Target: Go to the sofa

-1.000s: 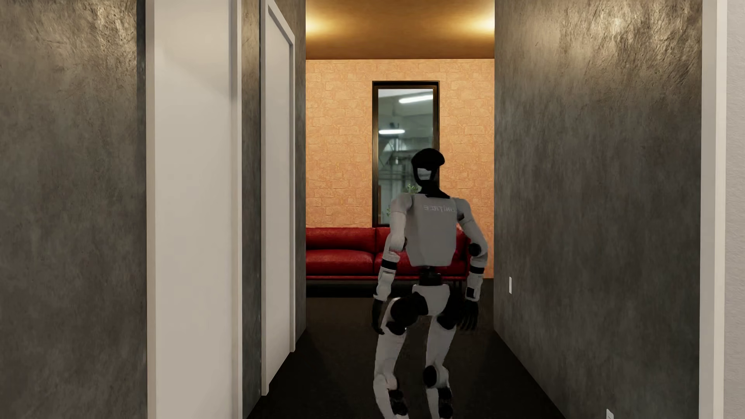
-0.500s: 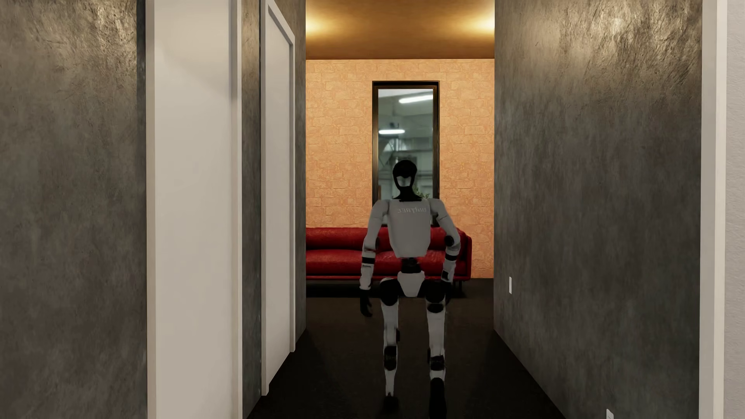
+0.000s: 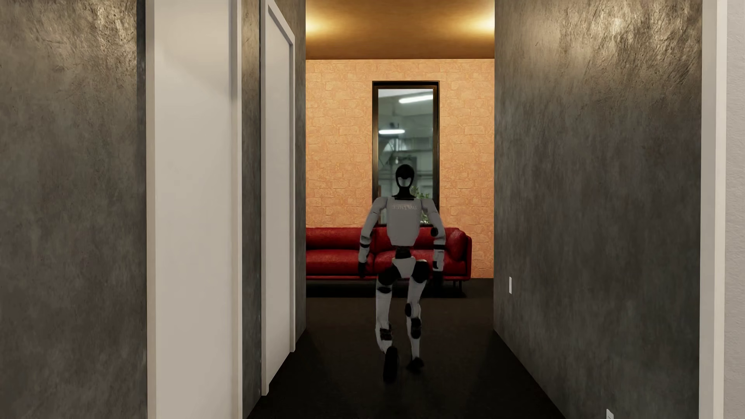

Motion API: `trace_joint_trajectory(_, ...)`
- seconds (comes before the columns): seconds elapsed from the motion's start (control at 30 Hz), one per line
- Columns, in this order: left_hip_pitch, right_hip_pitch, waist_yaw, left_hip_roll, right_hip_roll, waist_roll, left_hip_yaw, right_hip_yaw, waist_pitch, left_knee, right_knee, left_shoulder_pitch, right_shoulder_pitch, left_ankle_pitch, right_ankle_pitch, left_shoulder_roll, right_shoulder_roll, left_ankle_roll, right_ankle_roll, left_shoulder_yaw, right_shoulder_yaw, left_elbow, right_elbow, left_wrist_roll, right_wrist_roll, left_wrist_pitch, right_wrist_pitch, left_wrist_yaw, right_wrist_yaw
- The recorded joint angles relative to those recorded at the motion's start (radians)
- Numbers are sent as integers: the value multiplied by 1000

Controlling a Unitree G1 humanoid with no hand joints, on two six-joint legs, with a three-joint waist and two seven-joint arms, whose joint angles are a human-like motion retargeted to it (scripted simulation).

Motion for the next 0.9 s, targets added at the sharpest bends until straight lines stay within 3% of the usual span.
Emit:
trace_joint_trajectory(0.07, -199, 249, 143, -51, 40, -28, 0, 0, 15, 184, -109, 72, -86, -276, -119, -19, 4, 0, 0, -118, -72, 135, -79, 0, 0, 0, 0, 0, 0)
trace_joint_trajectory(0.1, -299, 374, 212, -78, 36, -49, 0, 0, 19, 167, -172, 116, -128, -352, -195, -22, 2, 0, 0, -165, -126, 197, -137, 0, 0, 0, 0, 0, 0)
trace_joint_trajectory(0.17, -471, 586, 335, -97, -3, -82, 0, 0, 14, -58, -281, 210, -211, -370, -359, -19, -4, 0, 0, -221, -261, 296, -273, 0, 0, 0, 0, 0, 0)
trace_joint_trajectory(0.27, -594, 770, 490, -75, -74, -111, 0, 0, -26, -608, -328, 332, -336, -330, -529, -2, -45, 0, 0, -195, -405, 353, -482, 0, 0, 0, 0, 0, 0)
trace_joint_trajectory(0.33, -659, 841, 564, -58, -126, -114, 0, 0, -55, -871, -301, 381, -372, -249, -519, 10, -77, 0, 0, -152, -480, 380, -572, 0, 0, 0, 0, 0, 0)
trace_joint_trajectory(0.37, -680, 877, 597, -63, -161, -120, 0, 0, -56, -612, -251, 392, -369, -352, -460, 16, -78, 0, 0, -141, -508, 400, -579, 0, 0, 0, 0, 0, 0)
trace_joint_trajectory(0.4, -701, 879, 608, -86, -193, -139, 0, 0, -63, -498, -150, 395, -353, -303, -349, 22, -67, 0, 0, -140, -515, 424, -567, 0, 0, 0, 0, 0, 0)
trace_joint_trajectory(0.43, -720, 838, 592, -129, -227, -170, 0, 0, -69, -376, 6, 382, -330, -284, -186, 24, -46, 0, 0, -143, -506, 451, -531, 0, 0, 0, 0, 0, 0)
trace_joint_trajectory(0.47, -666, 787, 563, -178, -248, -185, 0, 0, -49, -300, 199, 353, -303, -337, -36, 23, -29, 0, 0, -159, -467, 472, -475, 0, 0, 0, 0, 0, 0)
trace_joint_trajectory(0.5, -583, 695, 524, -205, -235, -173, 0, 0, -35, -295, 410, 322, -288, -389, 17, 13, -17, 0, 0, -166, -391, 447, -408, 0, 0, 0, 0, 0, 0)
trace_joint_trajectory(0.57, -387, 488, 397, -241, -189, -139, 0, 0, -15, -390, 622, 259, -267, -406, -69, -12, 15, 0, 0, -149, -244, 311, -228, 0, 0, 0, 0, 0, 0)
trace_joint_trajectory(0.63, -184, 318, 260, -239, -134, -92, 0, 0, -2, -515, 464, 193, -171, -392, -5, -27, 43, 0, 0, -95, -188, 114, -97, 0, 0, 0, 0, 0, 0)
trace_joint_trajectory(0.67, -104, 246, 202, -221, -115, -71, 0, 0, -2, -563, 275, 149, -139, -383, 74, -27, 31, 0, 0, -82, -83, 17, -46, 0, 0, 0, 0, 0, 0)
trace_joint_trajectory(0.7, -29, 194, 145, -205, -111, -60, 0, 0, -2, -601, 65, 111, -94, -388, 102, -24, 29, 0, 0, -52, -48, -85, -14, 0, 0, 0, 0, 0, 0)
trace_joint_trajectory(0.73, 42, 157, 100, -193, -119, -57, 0, 0, -7, -631, -120, 74, -49, -411, -3, -17, 26, 0, 0, -17, -18, -173, 9, 0, 0, 0, 0, 0, 0)
trace_joint_trajectory(0.8, 127, 82, 8, -173, -160, -67, 0, 0, -23, -636, -265, -5, 20, -454, -469, 6, 13, 0, 0, 40, 27, -284, 21, 0, 0, 0, 0, 0, 0)
trace_joint_trajectory(0.83, 173, 58, -37, -153, -172, -67, 0, 0, -22, -626, -254, -22, 46, -448, -534, 13, 6, 0, 0, 74, 28, -315, 21, 0, 0, 0, 0, 0, 0)
trace_joint_trajectory(0.87, 218, 39, -72, -137, -168, -68, 0, 0, -22, -604, -245, -19, 66, -403, -443, 14, -1, 0, 0, 101, 46, -320, 34, 0, 0, 0, 0, 0, 0)
trace_joint_trajectory(0.9, 239, 21, -77, -109, -130, -52, 0, 0, -37, -547, -219, 1, 86, -309, -256, 9, -1, 0, 0, 118, 36, -304, 46, 0, 0, 0, 0, 0, 0)
